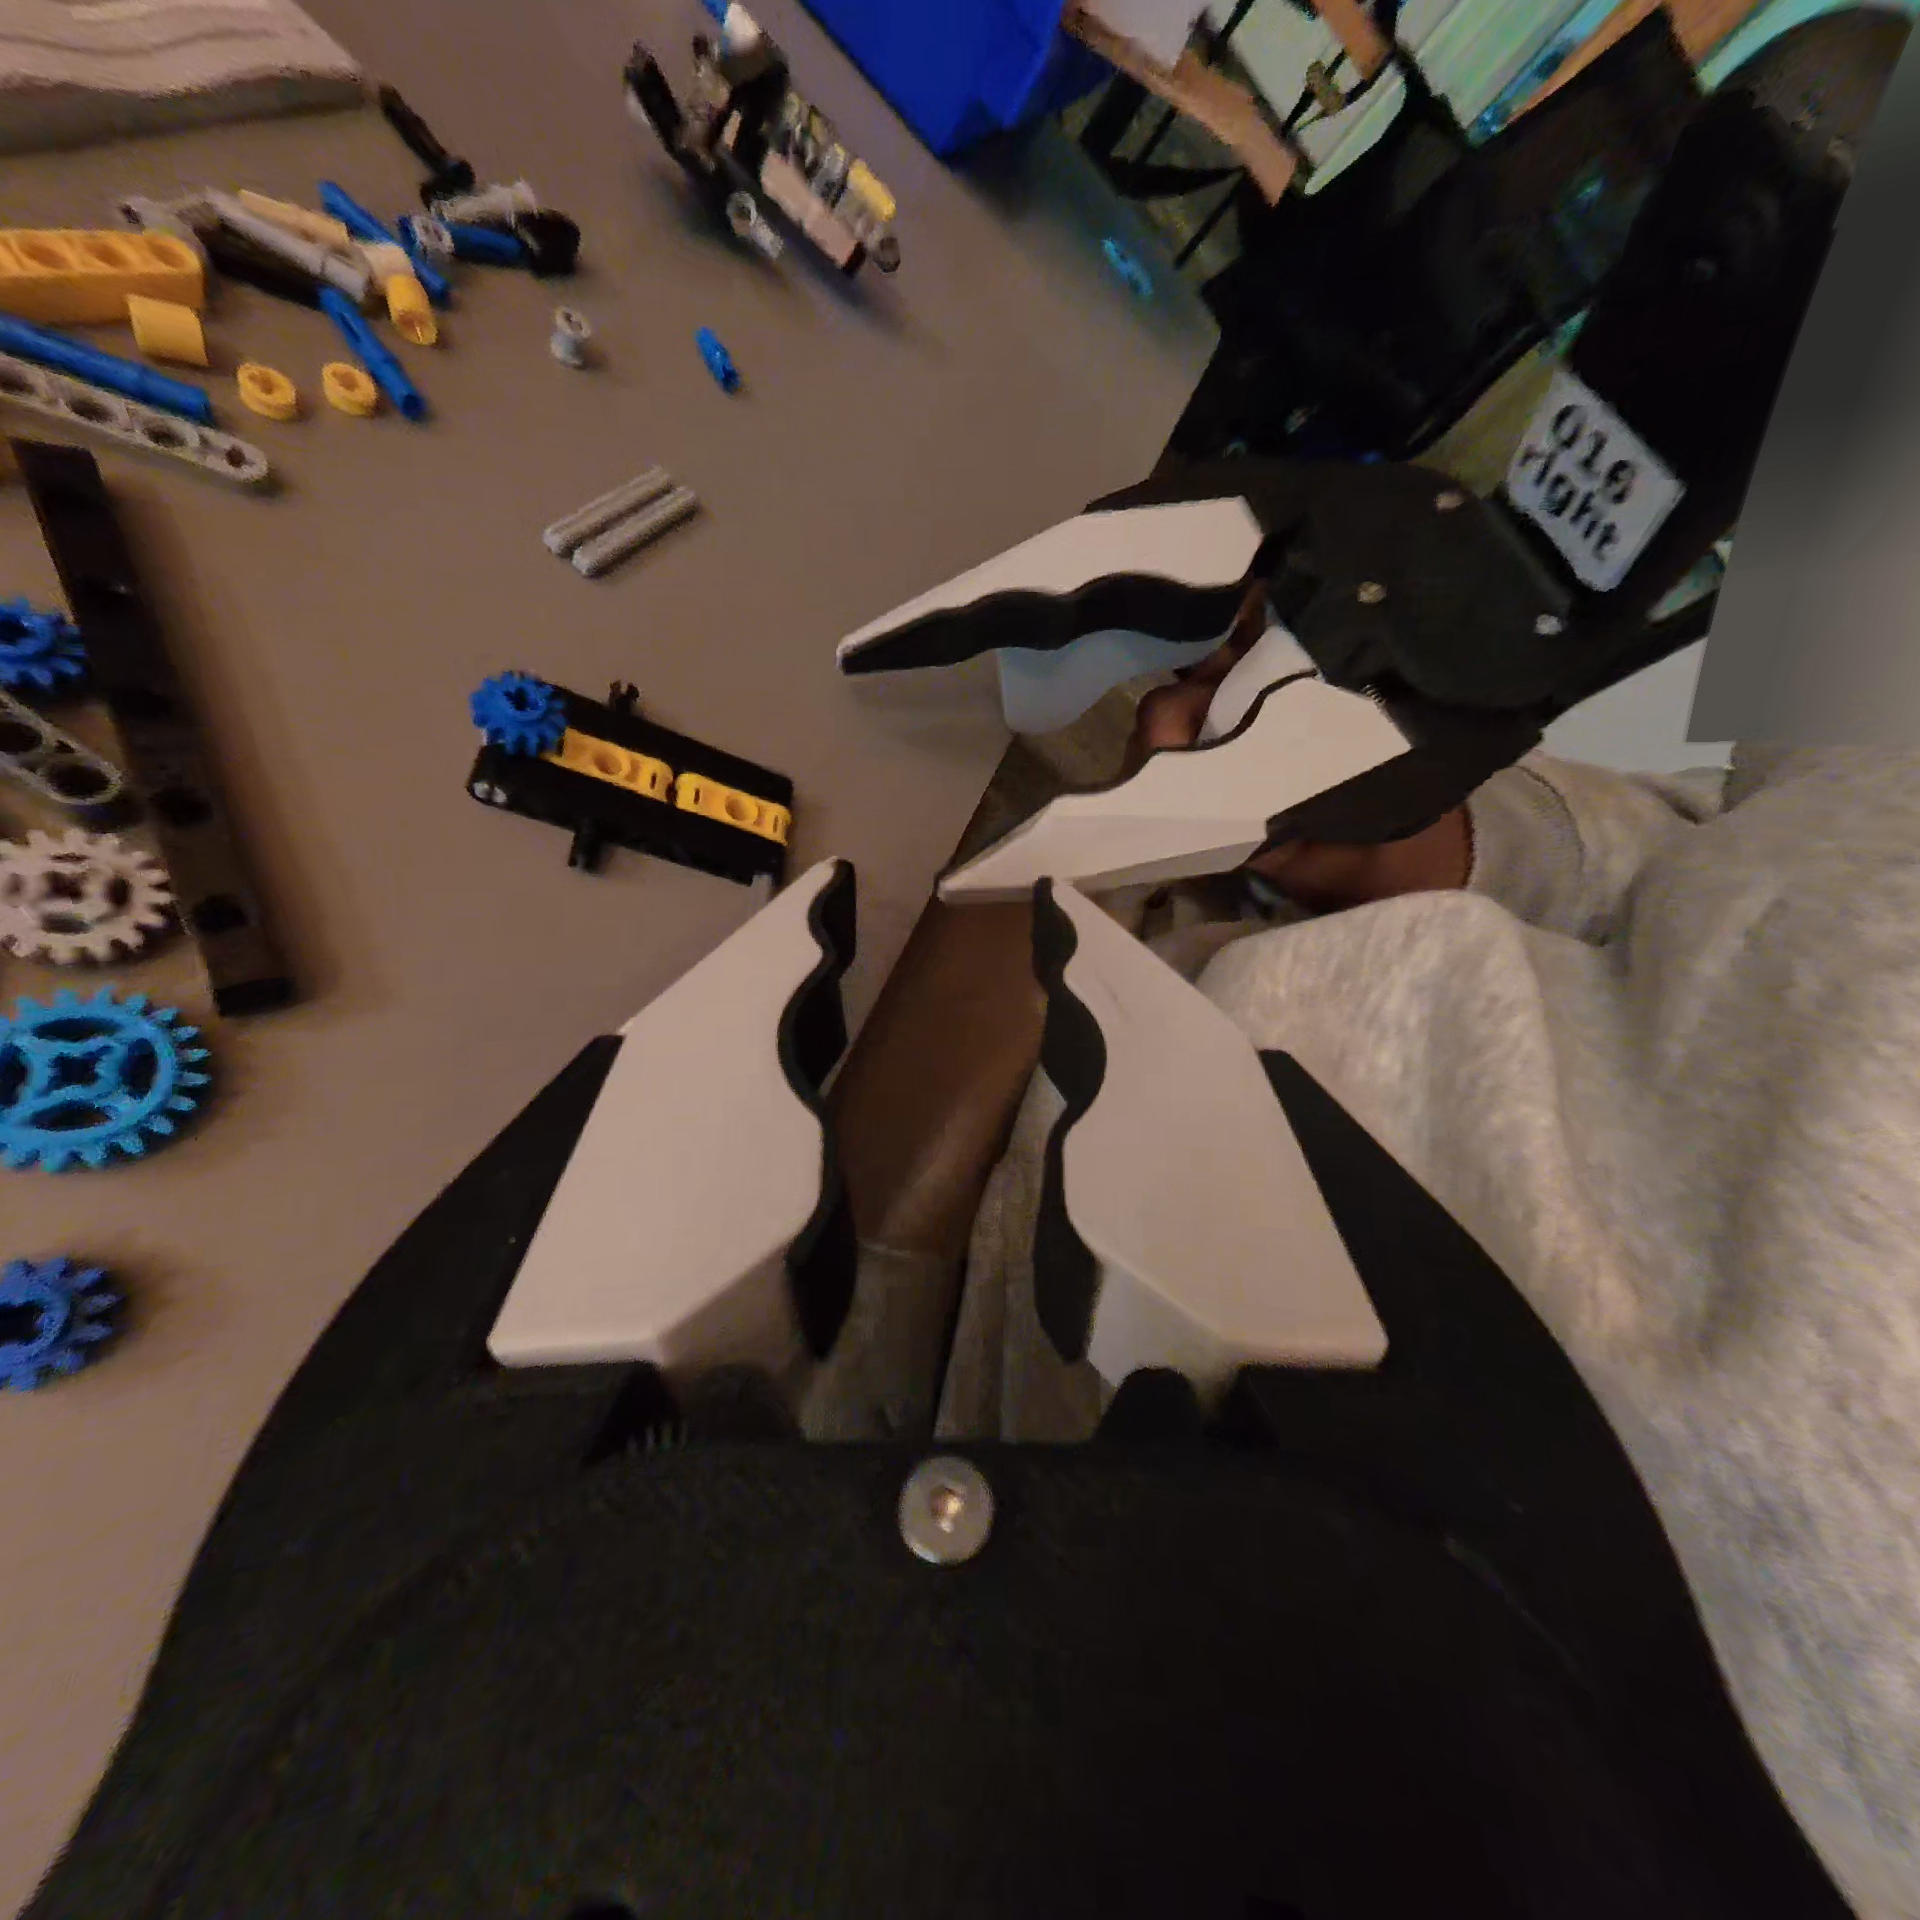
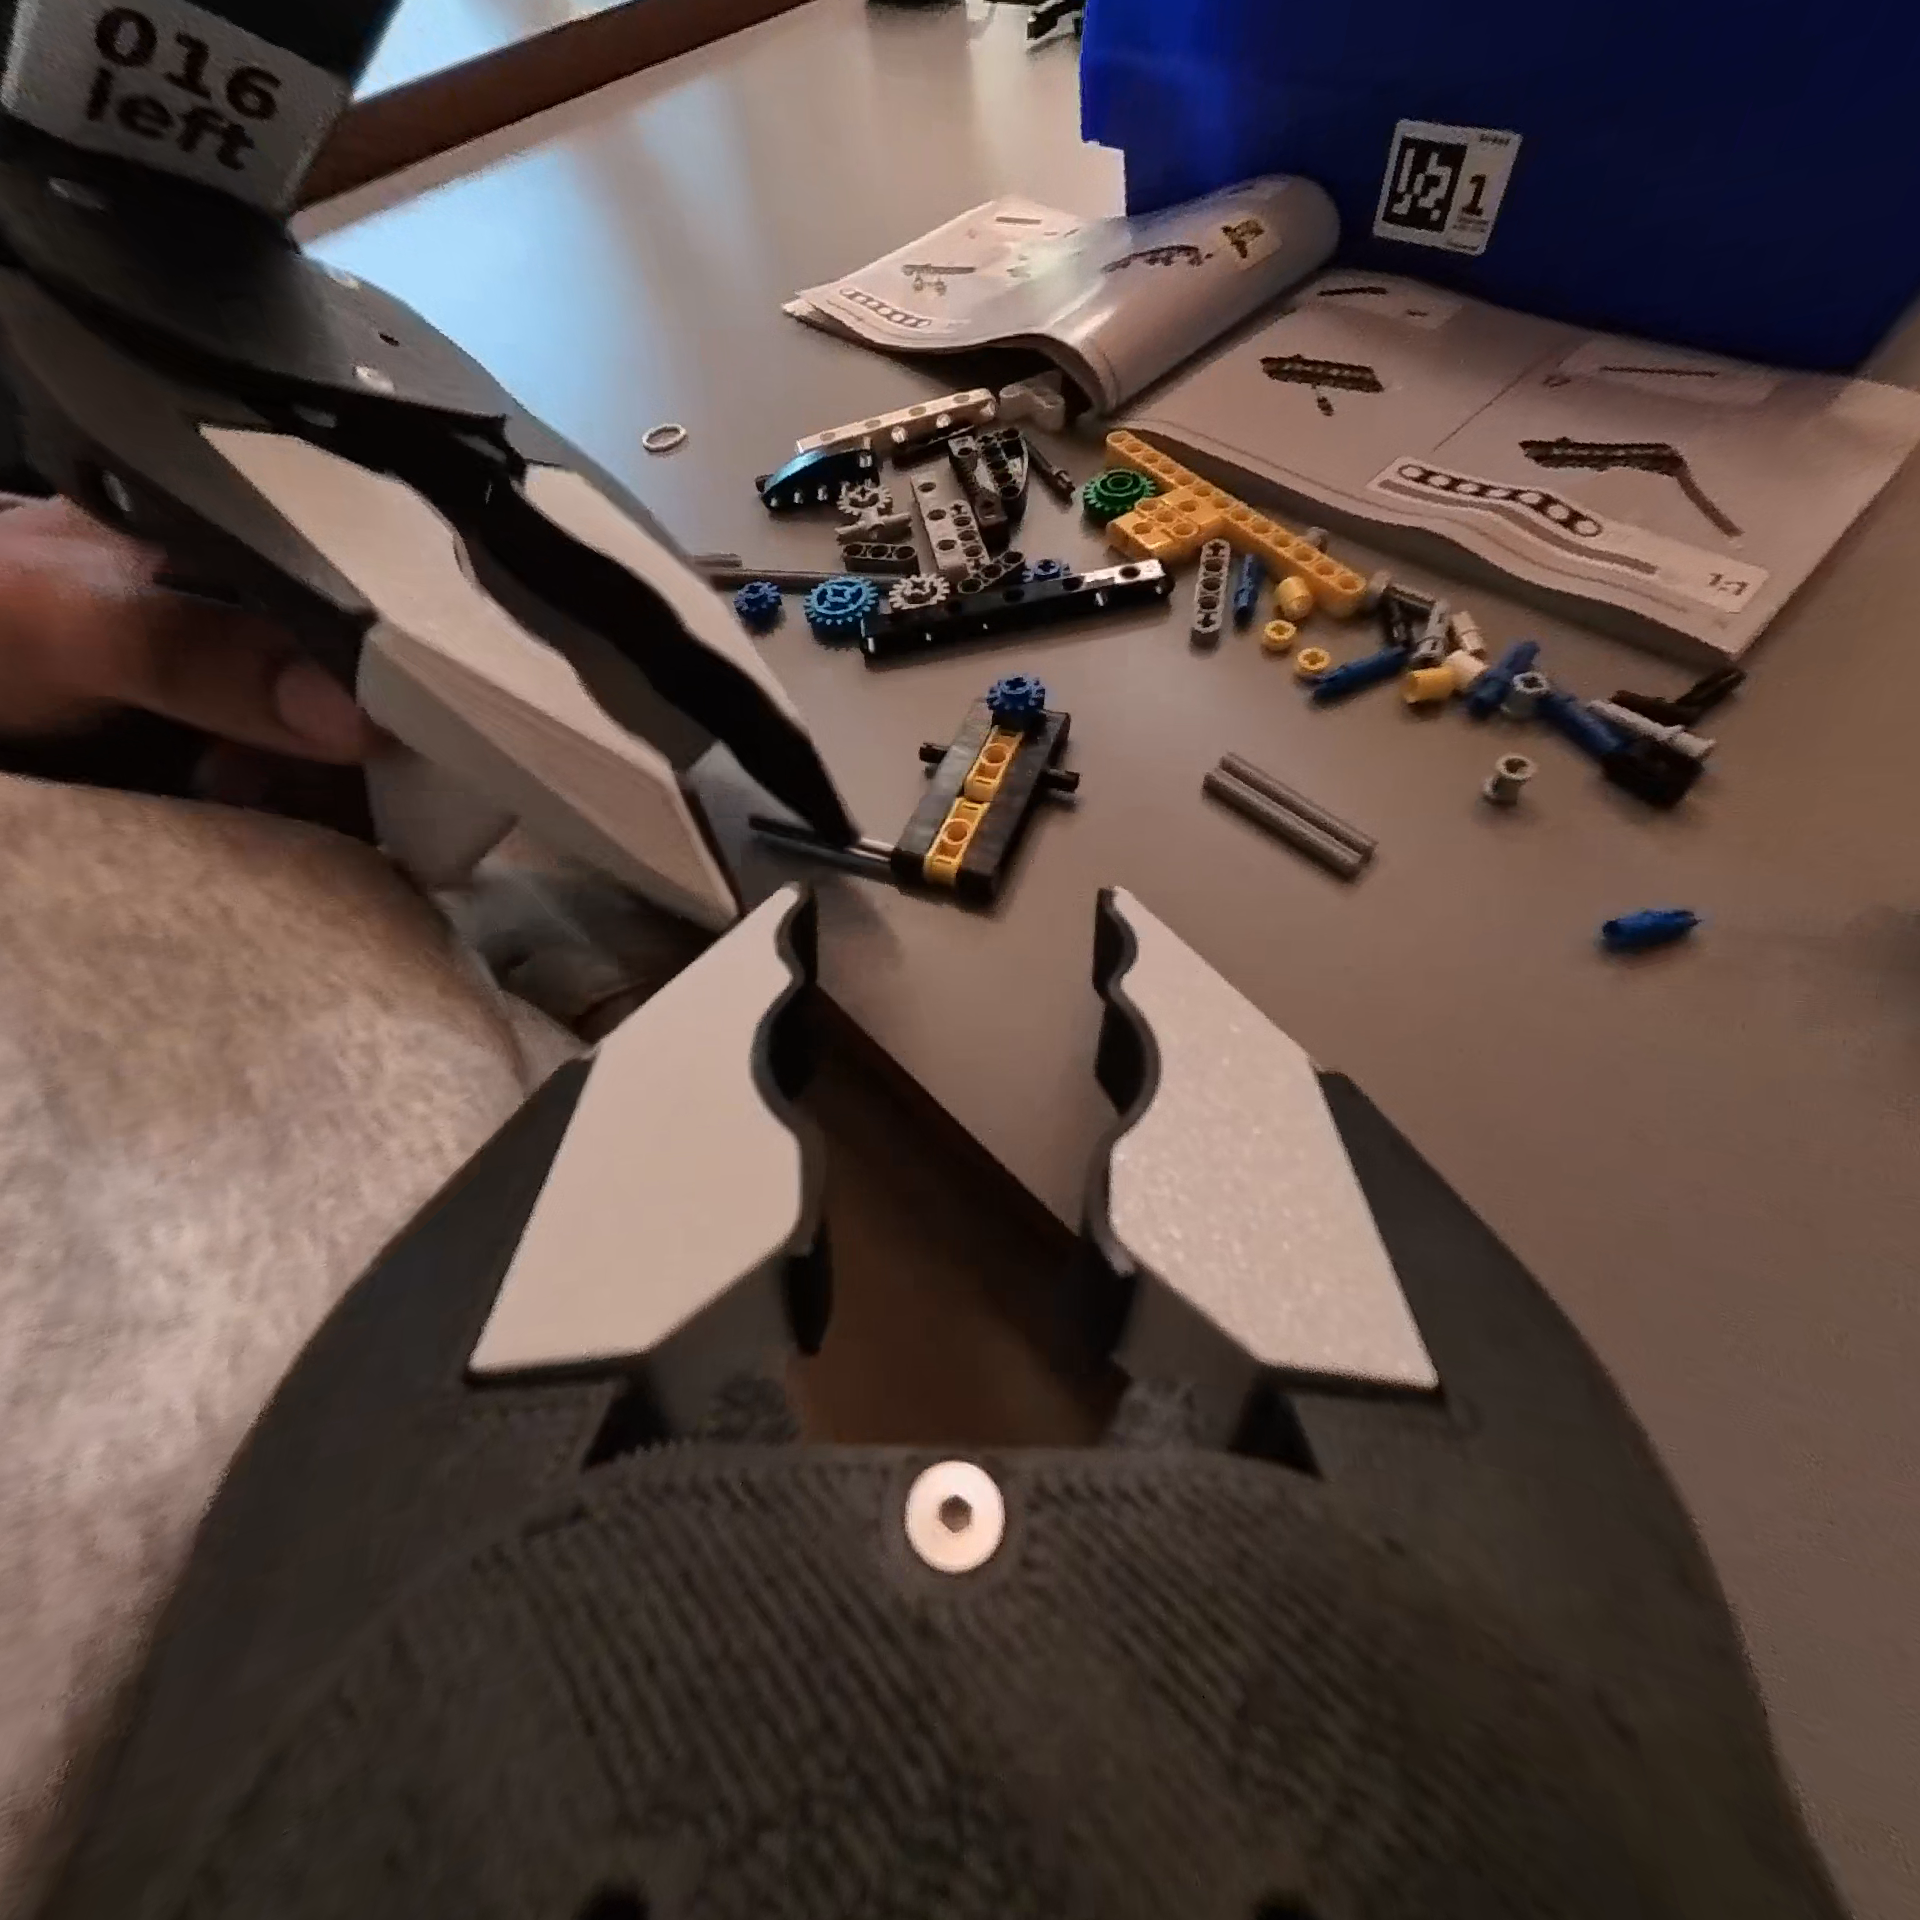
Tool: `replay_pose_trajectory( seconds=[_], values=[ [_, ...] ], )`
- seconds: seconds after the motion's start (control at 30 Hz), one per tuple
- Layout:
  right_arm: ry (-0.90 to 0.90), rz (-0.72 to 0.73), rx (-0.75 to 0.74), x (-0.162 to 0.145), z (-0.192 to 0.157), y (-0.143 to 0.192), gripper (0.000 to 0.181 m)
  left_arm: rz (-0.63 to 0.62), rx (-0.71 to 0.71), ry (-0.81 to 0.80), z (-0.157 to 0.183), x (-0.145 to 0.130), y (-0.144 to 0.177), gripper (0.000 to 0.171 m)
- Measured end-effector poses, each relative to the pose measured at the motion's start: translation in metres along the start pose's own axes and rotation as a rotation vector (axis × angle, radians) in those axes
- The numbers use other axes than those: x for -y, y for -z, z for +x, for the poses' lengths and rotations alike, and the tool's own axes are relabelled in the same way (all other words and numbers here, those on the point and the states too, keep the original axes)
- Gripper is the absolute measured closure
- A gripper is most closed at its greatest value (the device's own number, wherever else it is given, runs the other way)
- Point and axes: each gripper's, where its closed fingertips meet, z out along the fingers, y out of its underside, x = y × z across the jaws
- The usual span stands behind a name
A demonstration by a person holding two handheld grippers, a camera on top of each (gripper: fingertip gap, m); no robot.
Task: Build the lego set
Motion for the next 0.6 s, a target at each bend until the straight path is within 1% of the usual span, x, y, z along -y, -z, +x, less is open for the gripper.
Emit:
replay_pose_trajectory(
  seconds=[0.1,0.17,0.23,0.3,0.4,0.5,0.6],
  values=[
    [-0.007,0.007,0.021,0.002,-0.004,0.0,0.126,0.077,0.029,-0.003,-0.004,0.018,0.021,0.139],
    [0.006,-0.003,0.031,0.001,-0.009,-0.004,0.124,0.073,0.092,-0.004,-0.016,0.02,0.031,0.136],
    [0.032,-0.009,0.031,0.001,-0.015,-0.011,0.115,0.07,0.152,-0.031,-0.029,0.021,0.036,0.135],
    [0.075,-0.042,0.015,0.0,-0.018,-0.018,0.103,0.073,0.181,-0.053,-0.037,0.023,0.037,0.133],
    [0.143,-0.09,-0.032,-0.003,-0.016,-0.029,0.097,0.099,0.195,-0.057,-0.049,0.033,0.038,0.133],
    [0.163,-0.164,-0.072,-0.006,-0.008,-0.036,0.092,0.123,0.172,-0.048,-0.054,0.041,0.037,0.132],
    [0.138,-0.175,-0.055,-0.004,-0.01,-0.035,0.096,0.117,0.176,-0.067,-0.059,0.044,0.037,0.132]
  ],
)
